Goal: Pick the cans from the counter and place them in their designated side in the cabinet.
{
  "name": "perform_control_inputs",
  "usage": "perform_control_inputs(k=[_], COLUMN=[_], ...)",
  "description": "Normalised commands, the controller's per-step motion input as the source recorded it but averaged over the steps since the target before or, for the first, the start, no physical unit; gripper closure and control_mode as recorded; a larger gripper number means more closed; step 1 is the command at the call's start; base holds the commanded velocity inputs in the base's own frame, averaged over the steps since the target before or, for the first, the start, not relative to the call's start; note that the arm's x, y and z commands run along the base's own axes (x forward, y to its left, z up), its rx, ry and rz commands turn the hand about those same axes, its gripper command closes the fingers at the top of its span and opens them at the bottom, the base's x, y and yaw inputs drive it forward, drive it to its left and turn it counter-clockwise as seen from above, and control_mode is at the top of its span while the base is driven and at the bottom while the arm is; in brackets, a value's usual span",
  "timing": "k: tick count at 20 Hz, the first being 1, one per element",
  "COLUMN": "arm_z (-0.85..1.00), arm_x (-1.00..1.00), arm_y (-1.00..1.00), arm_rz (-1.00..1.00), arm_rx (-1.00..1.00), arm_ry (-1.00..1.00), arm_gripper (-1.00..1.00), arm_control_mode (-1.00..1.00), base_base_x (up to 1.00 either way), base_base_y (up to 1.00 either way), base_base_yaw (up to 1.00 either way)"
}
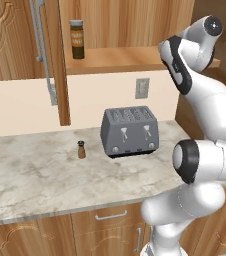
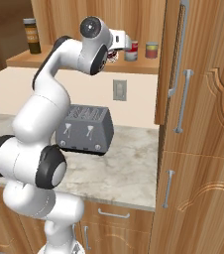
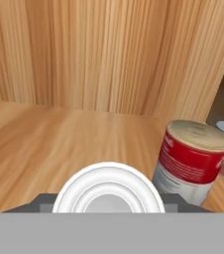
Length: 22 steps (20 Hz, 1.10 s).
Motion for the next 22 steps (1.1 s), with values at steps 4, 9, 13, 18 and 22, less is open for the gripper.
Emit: perform_control_inputs(k=[4,9,13,18,22], arm_z=[-0.22,-0.24,-0.26,-0.14,-0.10], arm_x=[0.21,0.20,0.22,0.27,0.35], arm_y=[0.00,0.00,-0.01,-0.10,-0.03], arm_rz=[0.00,0.00,0.00,0.01,0.02], arm_rx=[-0.01,-0.01,-0.01,-0.01,-0.01], arm_ry=[0.00,0.00,0.00,-0.02,-0.03], arm_gripper=[1.00,1.00,-1.00,-1.00,-1.00], arm_control_mode=[-1.00,-1.00,-1.00,-1.00,-1.00], base_base_x=[0.00,0.00,0.00,0.00,0.00], base_base_y=[0.00,0.00,0.00,0.00,0.00], base_base_yaw=[0.00,0.00,0.00,0.00,0.00])
